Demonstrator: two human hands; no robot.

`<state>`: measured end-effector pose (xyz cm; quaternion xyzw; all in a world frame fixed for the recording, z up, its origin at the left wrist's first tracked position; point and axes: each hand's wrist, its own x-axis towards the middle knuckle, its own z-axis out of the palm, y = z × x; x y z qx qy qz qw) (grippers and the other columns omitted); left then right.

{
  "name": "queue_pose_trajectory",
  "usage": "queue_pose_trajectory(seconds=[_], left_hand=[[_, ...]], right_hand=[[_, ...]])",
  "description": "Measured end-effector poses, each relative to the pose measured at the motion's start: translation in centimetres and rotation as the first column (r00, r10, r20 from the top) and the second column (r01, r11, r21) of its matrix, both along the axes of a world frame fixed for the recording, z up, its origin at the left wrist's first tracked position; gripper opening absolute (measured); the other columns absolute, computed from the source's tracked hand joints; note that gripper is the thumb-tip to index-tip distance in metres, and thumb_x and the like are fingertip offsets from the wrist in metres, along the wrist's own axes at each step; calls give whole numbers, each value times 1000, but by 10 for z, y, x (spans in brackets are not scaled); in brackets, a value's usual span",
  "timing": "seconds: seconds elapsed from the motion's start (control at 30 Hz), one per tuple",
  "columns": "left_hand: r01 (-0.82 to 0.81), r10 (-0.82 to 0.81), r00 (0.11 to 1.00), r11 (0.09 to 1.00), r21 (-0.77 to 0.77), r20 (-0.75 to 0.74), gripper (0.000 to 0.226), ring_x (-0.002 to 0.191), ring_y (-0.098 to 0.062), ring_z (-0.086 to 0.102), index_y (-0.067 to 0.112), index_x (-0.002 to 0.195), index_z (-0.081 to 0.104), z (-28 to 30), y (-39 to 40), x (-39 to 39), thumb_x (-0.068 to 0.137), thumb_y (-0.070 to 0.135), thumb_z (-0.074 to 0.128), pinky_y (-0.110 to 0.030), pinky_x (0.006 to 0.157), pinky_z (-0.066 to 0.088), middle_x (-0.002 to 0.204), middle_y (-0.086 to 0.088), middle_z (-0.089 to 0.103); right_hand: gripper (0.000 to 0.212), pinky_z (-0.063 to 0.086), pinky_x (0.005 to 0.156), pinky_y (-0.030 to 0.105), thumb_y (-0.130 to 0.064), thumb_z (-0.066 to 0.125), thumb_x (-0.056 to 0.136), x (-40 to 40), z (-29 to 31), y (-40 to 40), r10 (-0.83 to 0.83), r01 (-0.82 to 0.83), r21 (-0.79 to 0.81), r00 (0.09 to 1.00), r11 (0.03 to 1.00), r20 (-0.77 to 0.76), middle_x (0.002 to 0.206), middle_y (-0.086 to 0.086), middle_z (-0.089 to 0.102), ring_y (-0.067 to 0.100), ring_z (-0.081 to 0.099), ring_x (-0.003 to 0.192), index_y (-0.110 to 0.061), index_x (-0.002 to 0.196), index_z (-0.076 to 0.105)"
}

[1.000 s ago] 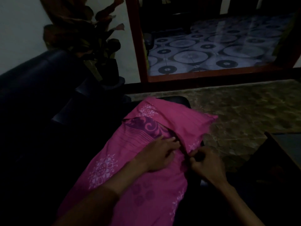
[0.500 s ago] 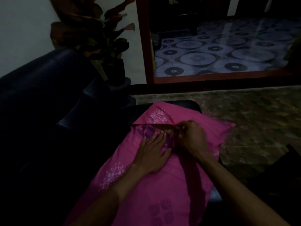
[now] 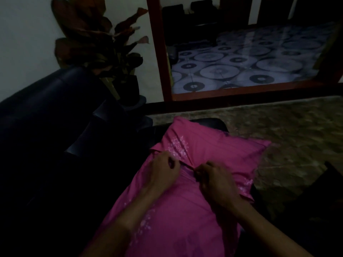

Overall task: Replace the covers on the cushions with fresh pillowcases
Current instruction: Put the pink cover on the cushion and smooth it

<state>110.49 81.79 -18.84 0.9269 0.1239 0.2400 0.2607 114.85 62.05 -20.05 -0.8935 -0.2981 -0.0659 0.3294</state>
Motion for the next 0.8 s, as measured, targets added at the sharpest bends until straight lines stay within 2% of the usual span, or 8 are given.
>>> queue_pose_trajectory(seconds=[0.07,0.13,0.23,0.3,0.37,0.5,0.6,0.8], left_hand=[[9,-8,999,1000,29,-35,25,96,-26,56,13,101,62,9,19,14,79,24,63,-37,81,49,103,-7,58],[153,-123,944,985,77,-305,58,122,-25,47,19,131,55,17,36,29,74,24,64,-38,102,41,132,-4,49],[171,-93,896,975,144,-435,57,137,-21,40,28,135,57,23,55,49,79,19,65,-39,111,33,152,3,40],[88,-20,909,986,145,-416,42,128,-21,53,29,121,66,23,64,58,81,20,67,-36,105,43,143,3,53],[-16,36,903,999,50,-428,26,110,-25,66,29,105,74,20,67,61,79,23,69,-36,93,53,120,-2,70],[-102,84,941,994,-41,-328,7,79,-23,68,22,80,69,16,66,52,80,17,63,-29,68,51,78,0,70],[-106,102,971,994,-4,-215,13,67,-16,64,25,79,66,22,80,31,80,13,61,-26,60,47,69,7,66],[-86,80,992,995,-51,-98,20,58,-6,64,21,73,66,36,129,-1,79,2,63,-24,54,51,63,8,67]], right_hand=[[11,48,68,38,-29,57,91,-3,-4,-6,-19,23,49,996,999,-83,88,-3,60,23,61,80,-26,93,68],[24,48,80,40,-45,52,91,-12,0,-12,-97,97,-3,989,995,-112,101,-1,61,25,60,95,-31,108,64],[63,42,99,46,-72,47,80,-41,-1,-19,-304,287,-119,938,950,-165,125,2,53,27,51,119,-37,132,54],[80,39,107,53,-80,51,77,-55,-9,-22,-365,345,-120,887,931,-284,138,8,41,33,41,130,-35,143,43],[79,38,107,58,-77,49,83,-62,-21,-17,-389,367,-129,866,921,-313,143,13,34,35,36,134,-32,147,36],[40,47,89,52,-47,59,94,-60,-37,-1,-405,410,22,908,912,-110,117,17,50,39,51,106,-14,116,52],[23,44,76,47,-20,66,93,-48,-44,-1,-403,402,97,915,911,-3,102,18,51,38,51,90,-13,94,44],[19,34,65,38,-2,63,90,-4,-35,21,-272,273,69,962,960,-23,100,20,51,36,53,81,-10,91,46]])
